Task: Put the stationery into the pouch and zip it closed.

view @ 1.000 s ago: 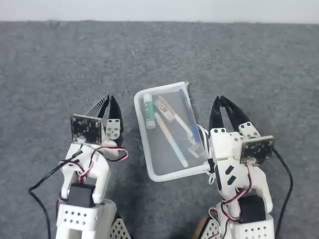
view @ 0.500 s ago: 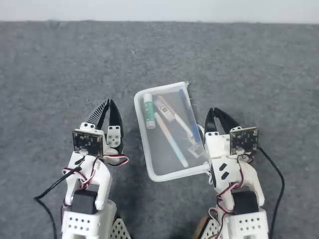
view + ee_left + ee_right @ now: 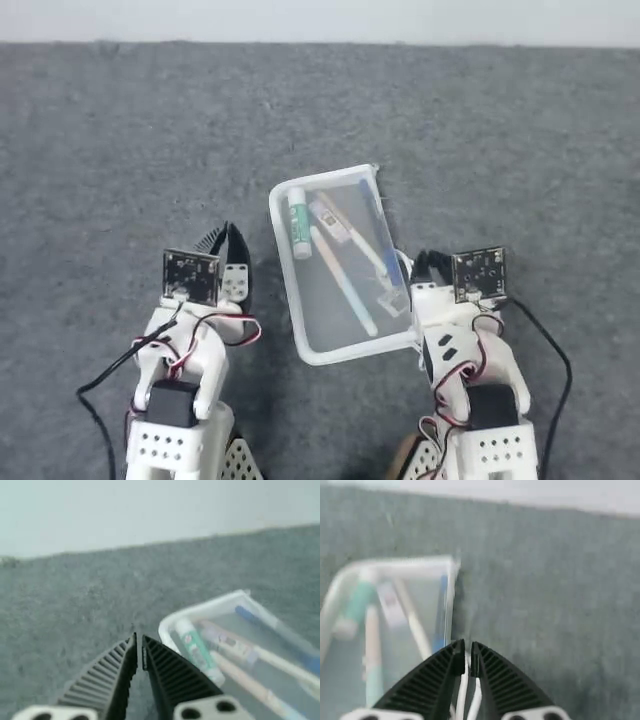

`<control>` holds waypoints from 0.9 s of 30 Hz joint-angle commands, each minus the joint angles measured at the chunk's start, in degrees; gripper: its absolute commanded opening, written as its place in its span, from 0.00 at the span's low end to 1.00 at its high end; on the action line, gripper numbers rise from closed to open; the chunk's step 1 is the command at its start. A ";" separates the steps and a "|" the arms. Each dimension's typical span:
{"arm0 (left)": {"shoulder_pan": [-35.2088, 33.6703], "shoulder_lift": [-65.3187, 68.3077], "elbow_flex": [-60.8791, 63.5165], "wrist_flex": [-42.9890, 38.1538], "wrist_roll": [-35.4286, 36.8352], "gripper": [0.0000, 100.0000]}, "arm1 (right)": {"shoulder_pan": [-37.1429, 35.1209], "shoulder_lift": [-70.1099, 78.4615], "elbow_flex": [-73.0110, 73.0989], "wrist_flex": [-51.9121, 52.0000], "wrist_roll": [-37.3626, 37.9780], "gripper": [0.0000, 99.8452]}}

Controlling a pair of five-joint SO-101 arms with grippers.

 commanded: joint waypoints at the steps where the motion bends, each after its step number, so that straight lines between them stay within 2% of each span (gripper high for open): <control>1: 0.44 -1.23 -0.75 3.08 -0.35 0.01 | 0.66 -0.75 1.23 5.58 -0.62 0.01; 16: -0.09 -1.23 -0.75 23.82 -0.62 0.01 | 0.57 -0.75 1.14 23.43 -0.18 0.01; 21: -0.09 -1.23 -0.75 28.04 -0.53 0.01 | 0.57 -0.75 1.14 27.56 -0.18 0.01; 27: -0.09 -1.23 -0.75 30.86 -0.35 0.01 | 0.57 -0.75 1.14 27.74 -0.18 0.01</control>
